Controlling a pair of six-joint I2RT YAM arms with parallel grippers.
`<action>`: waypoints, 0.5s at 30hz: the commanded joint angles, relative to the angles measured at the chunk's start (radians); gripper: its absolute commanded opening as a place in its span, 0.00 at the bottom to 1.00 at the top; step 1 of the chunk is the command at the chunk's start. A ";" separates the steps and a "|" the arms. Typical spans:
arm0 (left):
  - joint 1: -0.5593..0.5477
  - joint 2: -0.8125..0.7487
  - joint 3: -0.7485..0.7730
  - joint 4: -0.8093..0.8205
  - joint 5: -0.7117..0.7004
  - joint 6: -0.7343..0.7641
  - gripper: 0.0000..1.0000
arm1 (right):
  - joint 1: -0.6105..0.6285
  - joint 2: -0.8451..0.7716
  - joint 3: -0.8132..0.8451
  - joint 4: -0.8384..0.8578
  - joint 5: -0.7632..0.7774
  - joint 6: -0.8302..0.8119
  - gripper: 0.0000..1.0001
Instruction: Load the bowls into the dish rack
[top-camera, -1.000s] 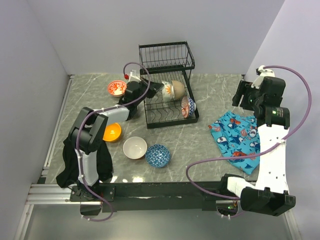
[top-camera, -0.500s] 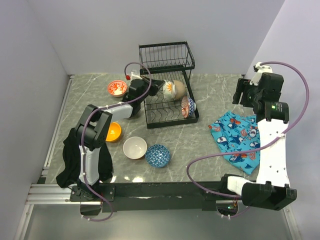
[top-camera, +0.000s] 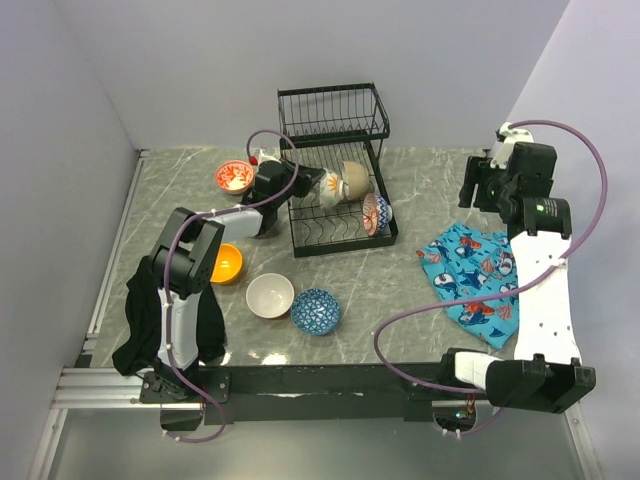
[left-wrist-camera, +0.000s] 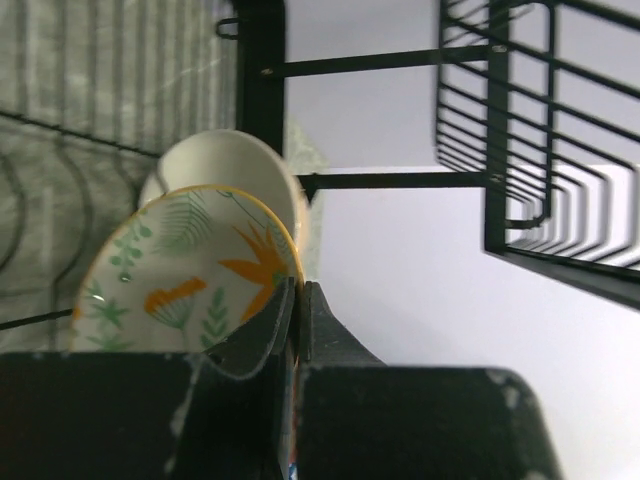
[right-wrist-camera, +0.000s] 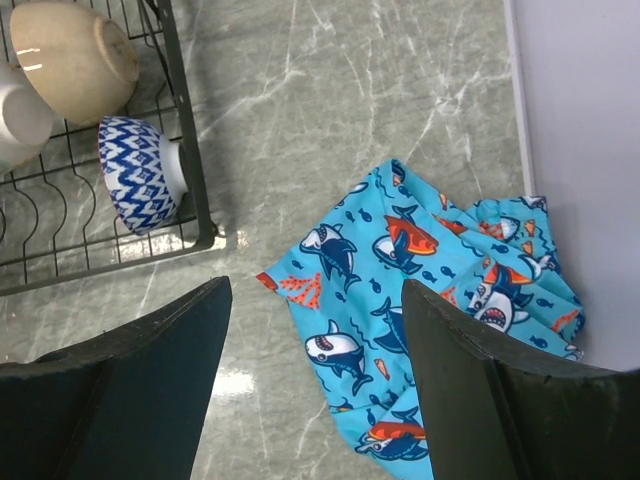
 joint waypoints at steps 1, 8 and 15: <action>0.001 -0.071 -0.007 0.036 0.024 -0.018 0.01 | 0.026 0.029 0.055 0.043 0.012 0.000 0.76; -0.008 -0.059 0.014 0.013 -0.015 -0.031 0.01 | 0.052 0.060 0.073 0.054 0.021 0.003 0.76; -0.021 0.014 0.131 -0.017 -0.082 -0.026 0.01 | 0.083 0.072 0.090 0.043 0.047 -0.014 0.76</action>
